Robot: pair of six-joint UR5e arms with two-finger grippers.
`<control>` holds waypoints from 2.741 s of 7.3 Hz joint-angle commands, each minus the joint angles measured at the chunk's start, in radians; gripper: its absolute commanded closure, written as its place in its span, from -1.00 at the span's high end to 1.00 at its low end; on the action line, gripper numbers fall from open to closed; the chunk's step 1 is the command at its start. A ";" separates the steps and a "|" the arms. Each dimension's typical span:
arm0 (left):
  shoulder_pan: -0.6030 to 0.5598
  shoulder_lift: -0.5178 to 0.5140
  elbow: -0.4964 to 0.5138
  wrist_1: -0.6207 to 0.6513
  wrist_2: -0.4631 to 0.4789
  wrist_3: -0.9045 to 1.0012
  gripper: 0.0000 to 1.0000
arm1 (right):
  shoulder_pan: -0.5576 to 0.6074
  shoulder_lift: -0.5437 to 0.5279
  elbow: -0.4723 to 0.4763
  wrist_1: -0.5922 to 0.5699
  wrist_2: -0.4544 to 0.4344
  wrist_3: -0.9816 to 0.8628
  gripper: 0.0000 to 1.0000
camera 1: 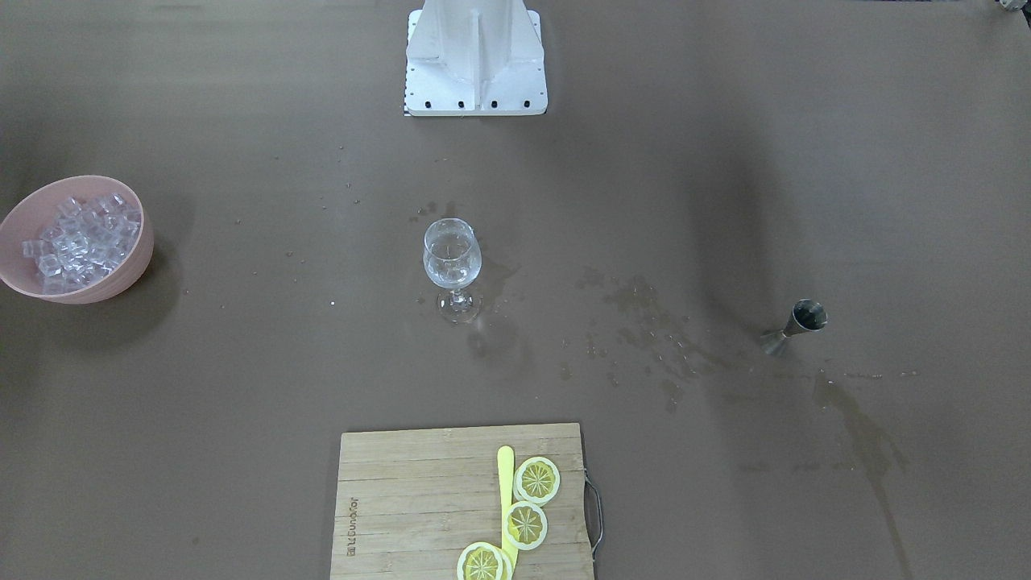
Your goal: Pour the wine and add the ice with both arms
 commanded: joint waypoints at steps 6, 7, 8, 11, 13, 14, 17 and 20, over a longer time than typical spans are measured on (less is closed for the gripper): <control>0.050 -0.036 -0.089 0.001 0.002 -0.102 0.96 | 0.001 0.000 0.000 0.001 -0.001 0.000 1.00; 0.051 -0.033 -0.127 0.005 -0.004 -0.220 0.96 | 0.001 0.000 -0.002 0.001 -0.001 0.000 1.00; 0.089 -0.034 -0.185 0.001 -0.006 -0.317 0.96 | 0.001 -0.003 -0.002 0.001 0.000 0.000 1.00; 0.172 -0.001 -0.342 -0.016 -0.010 -0.419 0.95 | 0.001 -0.016 0.000 0.005 0.000 0.000 1.00; 0.276 0.001 -0.359 -0.112 0.012 -0.624 0.89 | 0.001 -0.019 0.002 0.007 -0.001 0.000 1.00; 0.307 0.001 -0.384 -0.114 0.069 -0.646 0.85 | 0.001 -0.019 0.000 0.007 -0.004 0.000 1.00; 0.543 0.005 -0.492 -0.155 0.326 -1.037 0.93 | 0.001 -0.019 -0.008 0.008 -0.007 0.000 1.00; 0.585 0.140 -0.511 -0.346 0.407 -1.117 0.94 | 0.001 -0.020 -0.011 0.008 -0.006 -0.002 1.00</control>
